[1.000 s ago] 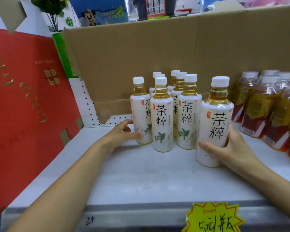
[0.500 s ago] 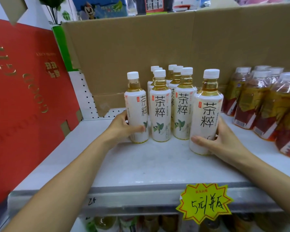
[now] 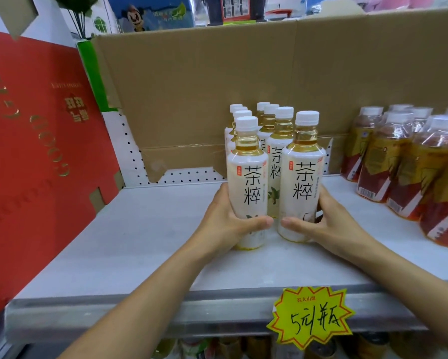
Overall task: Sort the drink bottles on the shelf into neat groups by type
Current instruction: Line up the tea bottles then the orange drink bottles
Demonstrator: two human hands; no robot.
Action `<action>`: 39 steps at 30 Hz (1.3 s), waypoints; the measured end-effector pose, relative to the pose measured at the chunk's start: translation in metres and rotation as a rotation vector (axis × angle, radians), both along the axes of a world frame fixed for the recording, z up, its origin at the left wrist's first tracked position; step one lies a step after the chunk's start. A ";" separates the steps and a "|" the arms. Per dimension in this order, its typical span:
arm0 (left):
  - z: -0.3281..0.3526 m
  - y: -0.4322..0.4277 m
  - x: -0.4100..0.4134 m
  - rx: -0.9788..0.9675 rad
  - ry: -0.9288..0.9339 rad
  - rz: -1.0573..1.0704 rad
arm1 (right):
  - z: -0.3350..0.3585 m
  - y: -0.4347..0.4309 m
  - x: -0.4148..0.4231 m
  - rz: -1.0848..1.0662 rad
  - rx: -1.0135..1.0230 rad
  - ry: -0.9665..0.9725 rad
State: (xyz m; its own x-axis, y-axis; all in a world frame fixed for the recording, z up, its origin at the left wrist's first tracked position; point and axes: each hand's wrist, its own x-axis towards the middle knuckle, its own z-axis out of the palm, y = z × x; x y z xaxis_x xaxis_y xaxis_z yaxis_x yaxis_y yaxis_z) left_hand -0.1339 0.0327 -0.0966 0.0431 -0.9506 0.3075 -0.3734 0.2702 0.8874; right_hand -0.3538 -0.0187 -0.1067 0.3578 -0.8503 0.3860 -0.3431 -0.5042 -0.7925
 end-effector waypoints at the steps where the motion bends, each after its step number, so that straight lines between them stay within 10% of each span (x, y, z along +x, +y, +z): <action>1: -0.001 -0.001 -0.002 -0.013 -0.007 0.029 | 0.000 0.000 0.000 0.000 -0.001 0.002; 25: 0.003 0.017 -0.026 0.034 0.021 0.303 | -0.001 -0.005 -0.006 0.084 0.123 0.012; 30: 0.013 0.054 -0.086 -0.401 -0.144 0.750 | 0.011 0.008 -0.062 0.083 0.084 0.082; 39: -0.002 0.015 -0.279 -0.267 -0.359 0.229 | 0.028 0.026 -0.236 0.017 -0.453 -0.090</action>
State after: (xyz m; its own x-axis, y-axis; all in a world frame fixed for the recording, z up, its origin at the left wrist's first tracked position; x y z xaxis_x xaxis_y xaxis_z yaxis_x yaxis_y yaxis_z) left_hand -0.4124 0.0473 -0.0983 0.0878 -0.8151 0.5726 -0.7189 0.3460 0.6029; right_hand -0.5899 0.0071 -0.0787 0.3180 -0.5829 0.7477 -0.2719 -0.8116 -0.5170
